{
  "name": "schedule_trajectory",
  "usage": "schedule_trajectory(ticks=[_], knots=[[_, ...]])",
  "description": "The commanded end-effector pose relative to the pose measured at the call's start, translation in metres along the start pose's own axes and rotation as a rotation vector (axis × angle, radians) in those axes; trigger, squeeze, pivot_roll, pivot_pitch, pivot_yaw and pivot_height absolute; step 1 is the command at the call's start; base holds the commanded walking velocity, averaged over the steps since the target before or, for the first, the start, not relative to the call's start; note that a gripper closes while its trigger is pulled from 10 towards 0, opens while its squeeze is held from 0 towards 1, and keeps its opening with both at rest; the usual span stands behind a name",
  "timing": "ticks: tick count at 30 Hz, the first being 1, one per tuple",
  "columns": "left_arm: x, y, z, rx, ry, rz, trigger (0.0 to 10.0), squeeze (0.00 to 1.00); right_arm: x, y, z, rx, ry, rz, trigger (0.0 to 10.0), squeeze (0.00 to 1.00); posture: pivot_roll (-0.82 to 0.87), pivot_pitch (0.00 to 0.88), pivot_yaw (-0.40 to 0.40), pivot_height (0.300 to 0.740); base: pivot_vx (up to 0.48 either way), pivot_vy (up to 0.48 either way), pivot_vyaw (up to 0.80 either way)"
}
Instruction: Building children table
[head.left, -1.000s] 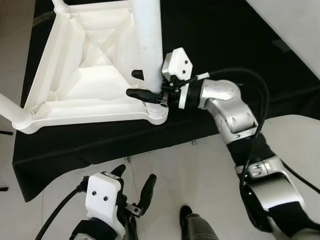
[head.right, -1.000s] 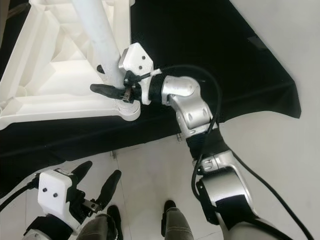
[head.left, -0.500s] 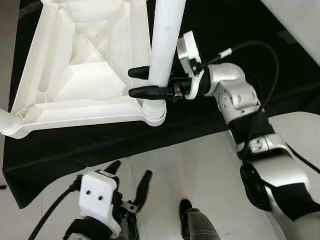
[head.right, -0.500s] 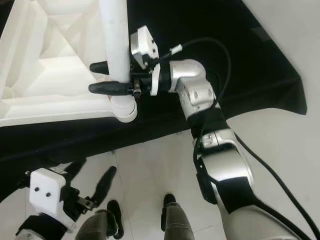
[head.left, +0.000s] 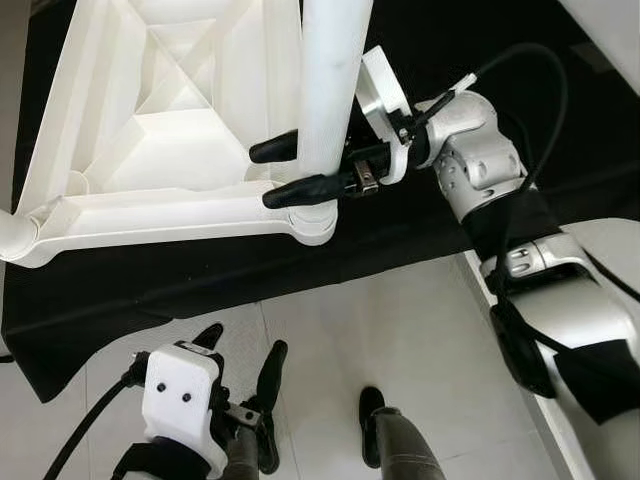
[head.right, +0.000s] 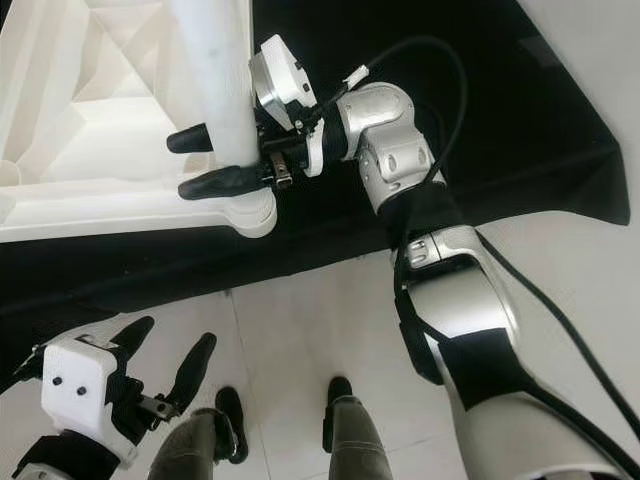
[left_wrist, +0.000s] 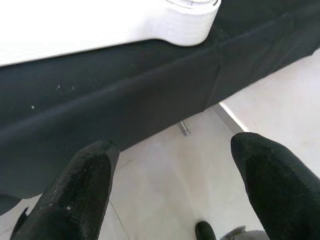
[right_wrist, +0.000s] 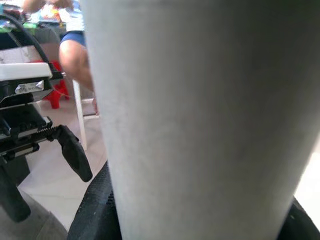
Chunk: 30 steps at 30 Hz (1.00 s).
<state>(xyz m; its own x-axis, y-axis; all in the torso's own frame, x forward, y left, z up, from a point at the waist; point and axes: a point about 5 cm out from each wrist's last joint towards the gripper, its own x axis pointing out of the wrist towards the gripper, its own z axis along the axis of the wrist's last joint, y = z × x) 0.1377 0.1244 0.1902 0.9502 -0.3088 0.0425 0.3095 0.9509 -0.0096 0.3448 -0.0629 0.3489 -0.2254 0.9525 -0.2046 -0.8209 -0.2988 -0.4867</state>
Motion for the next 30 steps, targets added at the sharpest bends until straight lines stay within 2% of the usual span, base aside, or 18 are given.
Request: schedule_trajectory(ticks=[1,11,19,24,25,27,29,30], knots=[[-0.005,-0.003,-0.004,0.002,0.044,-0.014,10.0,0.00,0.009,0.013,-0.033,0.129,0.083,0.073,10.0,0.00,0.11,0.532,0.029,0.740,0.000,0.000,0.00],[-0.006,-0.006,-0.004,-0.017,0.040,-0.022,10.0,0.00,0.018,0.010,-0.031,0.192,0.104,0.132,10.0,0.00,0.10,0.544,0.020,0.740,0.000,0.000,0.00],[-0.007,-0.006,-0.004,-0.021,0.036,-0.021,10.0,0.00,0.025,0.010,-0.039,0.165,0.140,0.138,10.0,0.00,0.09,0.544,0.015,0.740,0.000,0.000,0.00],[-0.007,-0.007,-0.004,-0.024,0.036,-0.019,10.0,0.00,0.025,0.009,-0.048,0.173,0.127,0.073,10.0,0.00,0.08,0.541,0.014,0.740,0.000,0.000,0.00],[-0.006,-0.007,-0.004,-0.025,0.036,-0.020,10.0,0.00,0.025,0.009,-0.053,0.190,0.133,0.022,10.0,0.00,0.08,0.539,0.016,0.740,0.000,0.000,0.00],[-0.006,-0.007,-0.004,-0.025,0.036,-0.020,10.0,0.00,0.025,0.009,-0.053,0.190,0.133,0.022,10.0,0.00,0.08,0.539,0.016,0.740,0.000,0.000,0.00],[-0.005,-0.007,-0.004,-0.025,0.036,-0.021,10.0,0.00,0.023,0.008,-0.061,0.230,0.146,-0.105,10.0,0.00,0.07,0.534,0.017,0.740,0.000,0.000,0.00],[-0.005,-0.007,-0.004,-0.025,0.036,-0.021,10.0,0.00,0.023,0.008,-0.061,0.230,0.146,-0.105,10.0,0.00,0.07,0.534,0.017,0.740,0.000,0.000,0.00]])
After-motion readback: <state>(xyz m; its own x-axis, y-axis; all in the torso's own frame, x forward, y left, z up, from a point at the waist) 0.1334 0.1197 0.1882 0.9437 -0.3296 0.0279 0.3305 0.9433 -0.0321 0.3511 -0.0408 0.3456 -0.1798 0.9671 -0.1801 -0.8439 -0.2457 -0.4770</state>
